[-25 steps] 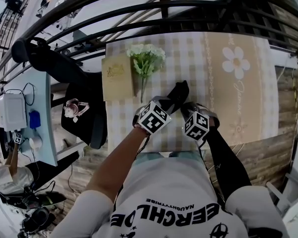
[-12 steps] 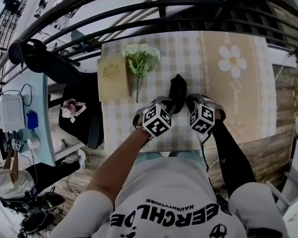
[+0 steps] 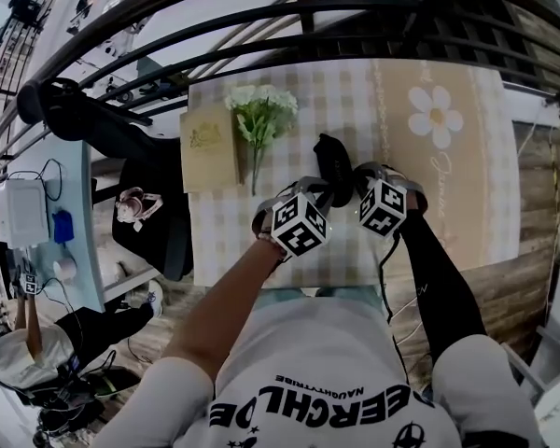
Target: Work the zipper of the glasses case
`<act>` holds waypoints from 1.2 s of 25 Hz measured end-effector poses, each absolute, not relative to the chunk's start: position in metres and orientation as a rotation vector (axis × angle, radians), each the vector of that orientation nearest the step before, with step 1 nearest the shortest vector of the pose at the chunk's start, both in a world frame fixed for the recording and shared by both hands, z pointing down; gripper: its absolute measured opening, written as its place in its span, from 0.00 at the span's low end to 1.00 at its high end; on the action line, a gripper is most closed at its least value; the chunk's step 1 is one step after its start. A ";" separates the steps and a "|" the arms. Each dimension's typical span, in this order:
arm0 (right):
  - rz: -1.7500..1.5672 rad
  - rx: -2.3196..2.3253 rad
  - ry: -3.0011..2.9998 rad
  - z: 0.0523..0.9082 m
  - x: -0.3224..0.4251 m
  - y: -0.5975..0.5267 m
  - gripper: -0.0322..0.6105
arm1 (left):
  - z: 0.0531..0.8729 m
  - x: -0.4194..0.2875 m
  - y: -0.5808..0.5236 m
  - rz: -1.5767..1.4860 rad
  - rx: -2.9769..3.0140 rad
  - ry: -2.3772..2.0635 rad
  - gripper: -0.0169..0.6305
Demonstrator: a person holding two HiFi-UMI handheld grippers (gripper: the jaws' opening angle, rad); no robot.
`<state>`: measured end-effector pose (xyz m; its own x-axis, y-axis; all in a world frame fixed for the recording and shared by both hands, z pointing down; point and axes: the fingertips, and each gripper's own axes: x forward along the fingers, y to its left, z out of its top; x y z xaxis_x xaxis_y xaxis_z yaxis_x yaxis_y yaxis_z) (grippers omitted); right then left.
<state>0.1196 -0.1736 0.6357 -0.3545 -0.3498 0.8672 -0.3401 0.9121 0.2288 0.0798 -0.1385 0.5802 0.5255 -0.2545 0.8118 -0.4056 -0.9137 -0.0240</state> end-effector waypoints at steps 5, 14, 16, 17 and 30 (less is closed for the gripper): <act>-0.028 0.472 -1.974 0.637 0.119 -0.172 0.10 | 0.585 0.092 -0.152 1.386 2.644 -0.543 0.07; -0.015 0.422 -1.989 0.642 0.120 -0.169 0.10 | 0.592 0.092 -0.152 1.311 2.589 -0.513 0.03; -0.019 0.403 -1.990 0.643 0.120 -0.166 0.10 | 0.593 0.091 -0.152 1.306 2.585 -0.513 0.03; -0.021 0.394 -1.990 0.643 0.120 -0.164 0.10 | 0.593 0.092 -0.152 1.305 2.585 -0.515 0.03; -0.001 0.361 -1.985 0.645 0.120 -0.135 0.10 | 0.592 0.092 -0.154 1.271 2.578 -0.510 0.03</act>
<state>0.1203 -0.1354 0.6446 -0.3863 -0.2526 0.8871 -0.2515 0.9542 0.1622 0.0920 -0.1537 0.5922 0.5651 -0.2091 0.7981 -0.4008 -0.9151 0.0441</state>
